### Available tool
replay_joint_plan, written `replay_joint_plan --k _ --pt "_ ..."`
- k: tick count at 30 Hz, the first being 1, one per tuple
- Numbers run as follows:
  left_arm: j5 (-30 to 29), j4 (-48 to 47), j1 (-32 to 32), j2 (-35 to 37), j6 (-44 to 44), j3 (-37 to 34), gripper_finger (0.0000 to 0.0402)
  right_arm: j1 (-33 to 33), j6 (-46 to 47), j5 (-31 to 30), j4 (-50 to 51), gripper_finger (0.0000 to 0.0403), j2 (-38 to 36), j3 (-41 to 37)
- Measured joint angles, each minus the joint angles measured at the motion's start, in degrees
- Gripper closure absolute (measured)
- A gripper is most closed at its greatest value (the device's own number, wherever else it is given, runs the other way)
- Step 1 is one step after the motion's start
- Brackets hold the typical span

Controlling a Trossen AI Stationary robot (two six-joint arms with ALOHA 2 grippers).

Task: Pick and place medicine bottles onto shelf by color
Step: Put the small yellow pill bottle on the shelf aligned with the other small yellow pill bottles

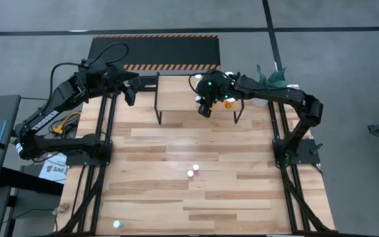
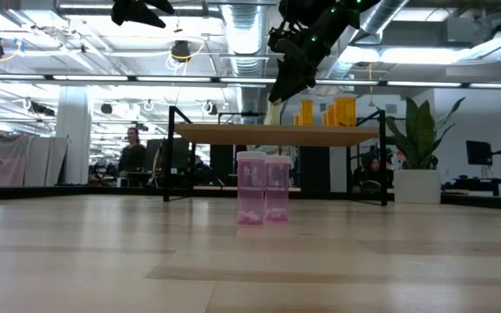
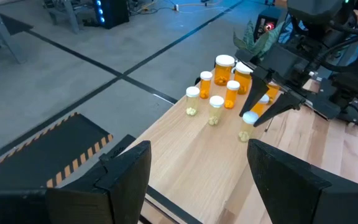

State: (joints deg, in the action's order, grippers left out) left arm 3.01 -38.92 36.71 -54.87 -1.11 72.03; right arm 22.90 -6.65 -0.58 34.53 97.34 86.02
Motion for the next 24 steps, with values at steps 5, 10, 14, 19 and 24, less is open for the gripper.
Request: replay_joint_plan --k 5,10,14,19,24 --pt "0.19 0.0 -0.01 0.0 -0.04 -0.02 0.0148 0.0 0.19 0.07 0.23 0.0264 0.0 0.0" --pt "0.22 0.0 0.0 0.0 -0.04 -0.02 0.0148 0.0 -0.26 0.09 0.55 0.0243 0.0 0.0" --pt "0.24 0.0 -0.01 0.0 -0.04 -0.02 0.0148 0.0 -0.29 0.07 0.7 0.0216 0.07 -0.04" --pt "0.28 0.0 -0.02 0.0 -0.04 -0.02 0.0148 0.0 -0.26 -3.17 0.48 0.0174 0.07 -0.04" --pt "0.31 0.0 0.0 0.0 -0.04 -0.02 0.0148 -0.25 0.15 -4.12 0.48 0.0146 0.07 0.01"
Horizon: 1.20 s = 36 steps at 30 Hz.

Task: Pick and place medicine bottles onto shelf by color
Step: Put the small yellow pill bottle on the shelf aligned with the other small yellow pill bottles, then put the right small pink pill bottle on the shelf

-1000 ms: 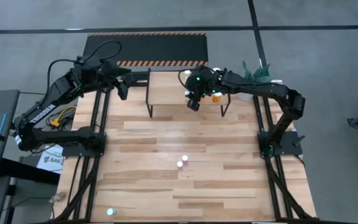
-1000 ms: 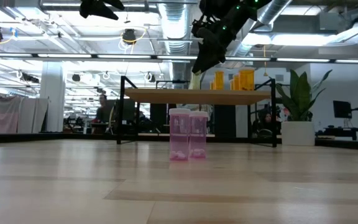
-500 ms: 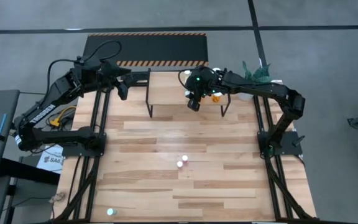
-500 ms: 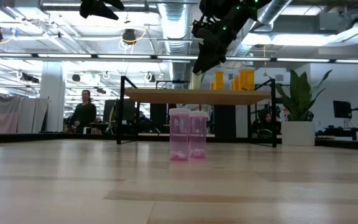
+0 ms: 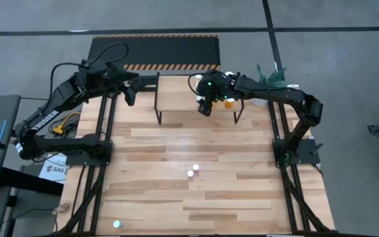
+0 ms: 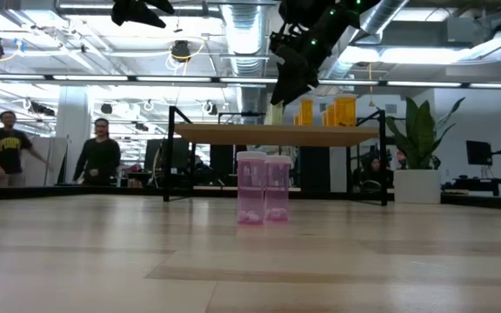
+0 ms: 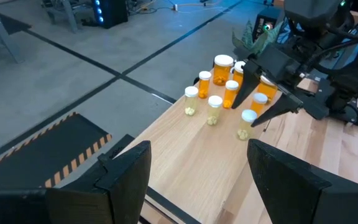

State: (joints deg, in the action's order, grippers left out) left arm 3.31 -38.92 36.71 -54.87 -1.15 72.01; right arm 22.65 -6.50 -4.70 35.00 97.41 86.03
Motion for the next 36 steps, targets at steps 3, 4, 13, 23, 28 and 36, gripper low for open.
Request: replay_joint_plan --k 3,4,13,23,28,36 --pt "0.0 0.0 0.0 0.0 0.0 0.0 0.0148 -0.08 -0.2 0.01 0.18 0.0143 0.02 1.06" --pt "0.0 0.0 -0.02 0.0 0.0 0.0 0.0148 -0.17 -0.2 0.01 0.07 0.0142 0.02 1.49" --pt "0.7 0.0 -0.01 0.0 0.0 0.0 0.0148 -0.45 -0.94 1.0 4.44 0.0142 0.02 8.56" --pt "9.95 -1.58 -0.04 -0.02 -0.1 -0.02 0.0148 -7.64 3.01 7.91 28.62 0.0142 0.02 25.72" --pt "17.12 -2.03 -3.63 -1.37 0.31 -0.02 0.0148 -16.15 8.55 10.32 44.89 0.0142 -0.28 30.53" --pt "15.56 -1.91 -20.78 -7.91 -0.38 -0.02 0.0148 -30.65 20.64 5.05 47.02 0.0143 -5.83 30.44"
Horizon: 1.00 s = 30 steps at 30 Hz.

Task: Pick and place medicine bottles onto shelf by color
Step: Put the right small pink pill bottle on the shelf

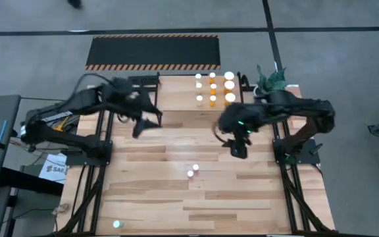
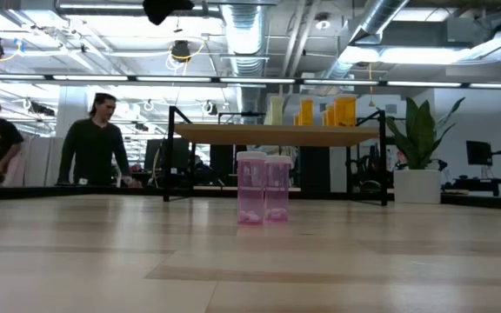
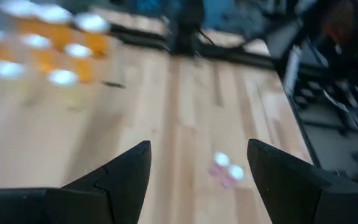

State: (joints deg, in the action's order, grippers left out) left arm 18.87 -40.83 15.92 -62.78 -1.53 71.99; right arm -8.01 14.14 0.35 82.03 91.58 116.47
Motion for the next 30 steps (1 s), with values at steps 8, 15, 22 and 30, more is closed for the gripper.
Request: replay_joint_plan --k 8,15,22,30 --pt "-10.82 3.99 -15.46 -11.31 -8.53 0.0 0.0148 -11.65 9.91 -11.07 -10.85 0.0143 -16.89 -20.13" --pt "-16.46 11.02 -23.69 -23.15 -27.0 0.0 0.0148 -20.61 17.75 -11.01 -28.51 0.0143 -33.67 -48.06" --pt "-20.85 13.39 -28.06 -33.61 -37.37 3.59 0.0148 -26.6 19.67 -11.01 -37.73 0.0143 -40.83 -60.71" --pt "-26.8 11.84 -29.07 -42.09 -33.92 8.07 0.0148 -28.38 17.97 -11.01 -38.58 0.0143 -41.01 -61.27"
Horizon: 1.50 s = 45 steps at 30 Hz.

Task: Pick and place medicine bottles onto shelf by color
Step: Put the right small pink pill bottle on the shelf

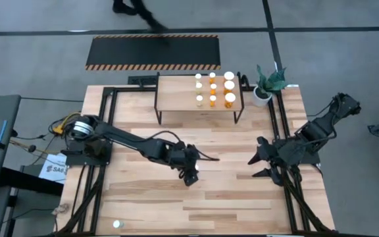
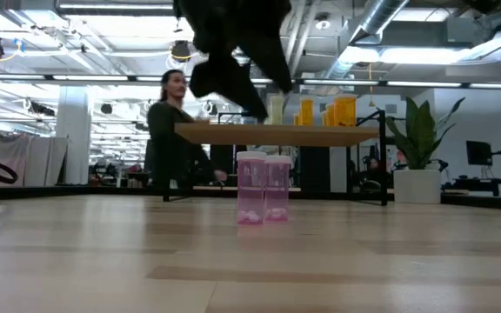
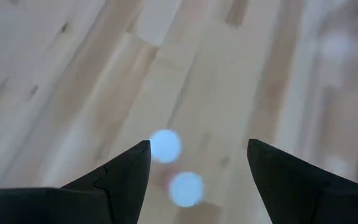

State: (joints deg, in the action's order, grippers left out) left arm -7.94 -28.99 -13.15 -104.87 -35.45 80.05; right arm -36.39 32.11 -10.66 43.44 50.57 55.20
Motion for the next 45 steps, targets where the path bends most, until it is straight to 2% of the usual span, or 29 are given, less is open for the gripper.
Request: replay_joint_plan --k 6,10,16,36,39,45 --pt "-3.16 4.14 0.13 -3.6 10.45 0.0 0.0148 0.11 -0.99 0.0 -0.7 0.0143 0.0 0.0" --pt "-1.63 6.88 -0.04 -5.46 16.8 0.09 0.0148 0.11 -1.13 0.0 -0.68 0.0143 0.0 0.0" --pt "0.26 5.03 0.43 -6.98 13.6 0.03 0.0148 0.11 -1.28 -0.11 -0.64 0.0143 0.03 -0.01" --pt "-1.65 3.94 0.5 -8.93 10.92 -0.02 0.0149 0.14 -2.57 -1.49 -0.63 0.0143 0.02 -0.02" --pt "-1.9 3.95 0.5 -8.93 11.45 -0.02 0.0162 0.14 -2.57 -1.49 -0.62 0.0143 0.02 0.0" --pt "-1.54 3.95 0.5 -8.93 12.29 -0.02 0.0215 0.14 -2.57 -1.49 -0.62 0.0143 0.02 -0.01"
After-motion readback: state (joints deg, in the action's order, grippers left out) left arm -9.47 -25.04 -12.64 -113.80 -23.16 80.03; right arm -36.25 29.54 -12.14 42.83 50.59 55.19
